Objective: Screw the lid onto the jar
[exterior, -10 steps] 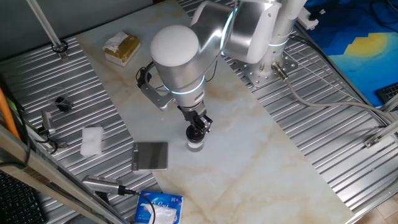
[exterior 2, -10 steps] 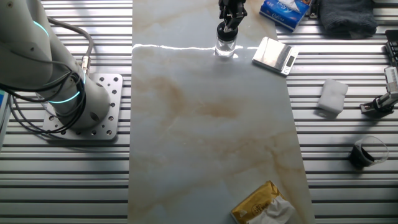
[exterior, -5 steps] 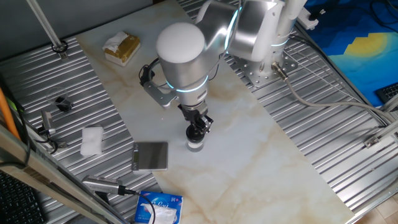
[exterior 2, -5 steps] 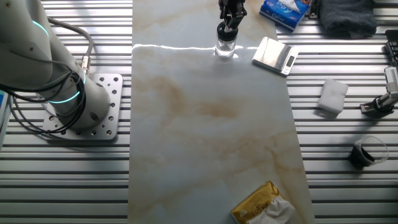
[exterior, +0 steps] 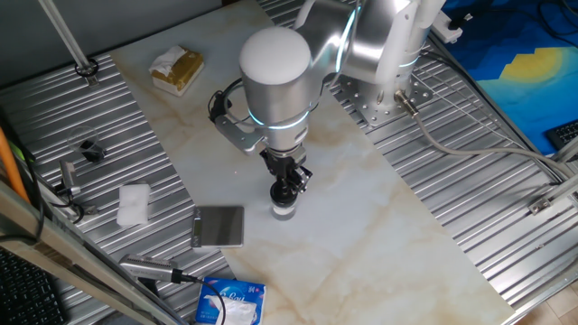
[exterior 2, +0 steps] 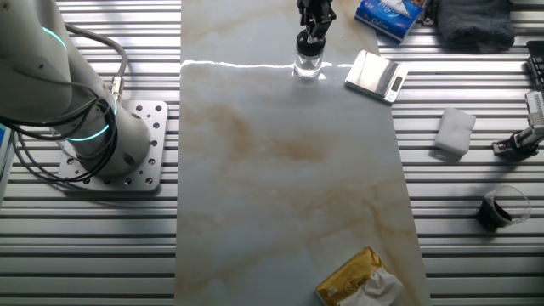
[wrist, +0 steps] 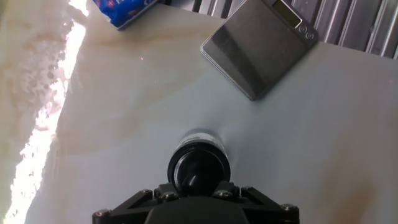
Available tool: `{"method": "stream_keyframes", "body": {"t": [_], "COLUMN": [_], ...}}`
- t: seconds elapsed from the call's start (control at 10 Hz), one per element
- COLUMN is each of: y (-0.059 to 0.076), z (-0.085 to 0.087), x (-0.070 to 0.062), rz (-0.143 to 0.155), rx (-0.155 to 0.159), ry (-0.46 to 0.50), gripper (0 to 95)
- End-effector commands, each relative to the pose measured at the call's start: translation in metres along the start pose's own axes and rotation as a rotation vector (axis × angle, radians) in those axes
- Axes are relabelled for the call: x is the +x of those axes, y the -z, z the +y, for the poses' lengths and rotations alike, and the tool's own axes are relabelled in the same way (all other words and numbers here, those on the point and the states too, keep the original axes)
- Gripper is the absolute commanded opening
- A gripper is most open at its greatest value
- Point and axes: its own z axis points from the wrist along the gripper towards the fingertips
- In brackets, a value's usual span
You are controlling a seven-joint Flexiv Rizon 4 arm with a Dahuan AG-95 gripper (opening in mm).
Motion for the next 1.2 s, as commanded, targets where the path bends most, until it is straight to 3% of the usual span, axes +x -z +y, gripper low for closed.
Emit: {"method": "stream_keyframes", "body": {"t": [0.1, 0.5, 1.2], "y": [0.0017, 0.0028, 0.0028], "z": [0.0007, 0.0015, 0.0015], "x": [0.0014, 0.002, 0.002], "rz": [-0.01, -0.009, -0.026], "rx": [0.002, 0.004, 0.04], "ry": [0.067, 0.2, 0.387], "gripper": [38.0, 38.0, 38.0]}}
